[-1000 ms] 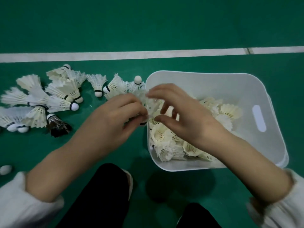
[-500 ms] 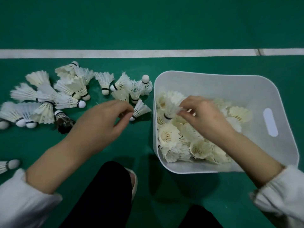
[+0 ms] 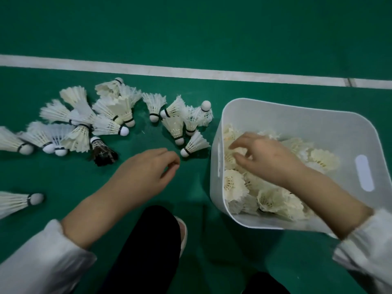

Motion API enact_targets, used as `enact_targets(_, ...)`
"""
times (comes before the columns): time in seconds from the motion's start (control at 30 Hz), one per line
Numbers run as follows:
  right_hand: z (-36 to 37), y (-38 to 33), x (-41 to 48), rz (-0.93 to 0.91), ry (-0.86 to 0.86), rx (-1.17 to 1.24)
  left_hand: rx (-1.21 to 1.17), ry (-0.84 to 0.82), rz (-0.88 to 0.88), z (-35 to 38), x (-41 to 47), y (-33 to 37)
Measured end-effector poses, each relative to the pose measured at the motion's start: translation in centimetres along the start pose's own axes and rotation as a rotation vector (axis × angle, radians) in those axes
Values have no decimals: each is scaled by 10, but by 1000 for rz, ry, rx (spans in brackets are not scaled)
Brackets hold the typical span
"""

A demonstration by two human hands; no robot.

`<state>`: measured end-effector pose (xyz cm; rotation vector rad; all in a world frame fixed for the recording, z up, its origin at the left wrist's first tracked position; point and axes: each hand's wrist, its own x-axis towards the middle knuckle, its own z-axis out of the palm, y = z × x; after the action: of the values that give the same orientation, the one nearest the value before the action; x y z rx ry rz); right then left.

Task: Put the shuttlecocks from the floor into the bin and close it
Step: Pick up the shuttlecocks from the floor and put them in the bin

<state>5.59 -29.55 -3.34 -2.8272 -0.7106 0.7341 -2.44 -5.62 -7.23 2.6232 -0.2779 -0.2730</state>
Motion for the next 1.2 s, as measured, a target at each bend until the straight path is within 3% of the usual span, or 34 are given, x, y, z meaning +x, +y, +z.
enact_targets(0.1,-33,-25,-11,-77,226,37,-7,-22,-110,1,-25,-32)
enact_targets(0.17,-45,-58,-12,-191,281,82,8,-6,-240,2,-46,-57)
enact_targets(0.33,2,-158,16,-447,60,-3,87,204,-649,-2,-114,-129)
enact_targets(0.47,60,-205,54,-373,-78,-19,137,414,-1015,5,-165,-178)
enact_targets(0.6,92,-223,70,-322,-91,78,-232,476,-1214,15,-179,-210)
enact_targets(0.67,98,-227,71,-332,-86,102,-374,516,-1165,19,-173,-209)
enact_targets(0.73,99,-227,71,-354,-60,141,-357,511,-1008,20,-158,-191)
enact_targets(0.9,100,-219,74,-448,-58,153,-304,322,-428,25,-97,-123)
enact_targets(1.0,106,-206,80,-405,8,132,-247,318,-174,27,-70,-108)
enact_targets(1.07,105,-192,84,-293,54,163,-276,407,-132,28,-63,-115)
enact_targets(1.13,105,-177,88,-199,75,157,-298,568,-246,26,-59,-127)
enact_targets(1.2,107,-164,87,-134,95,163,-221,585,-407,26,-51,-143)
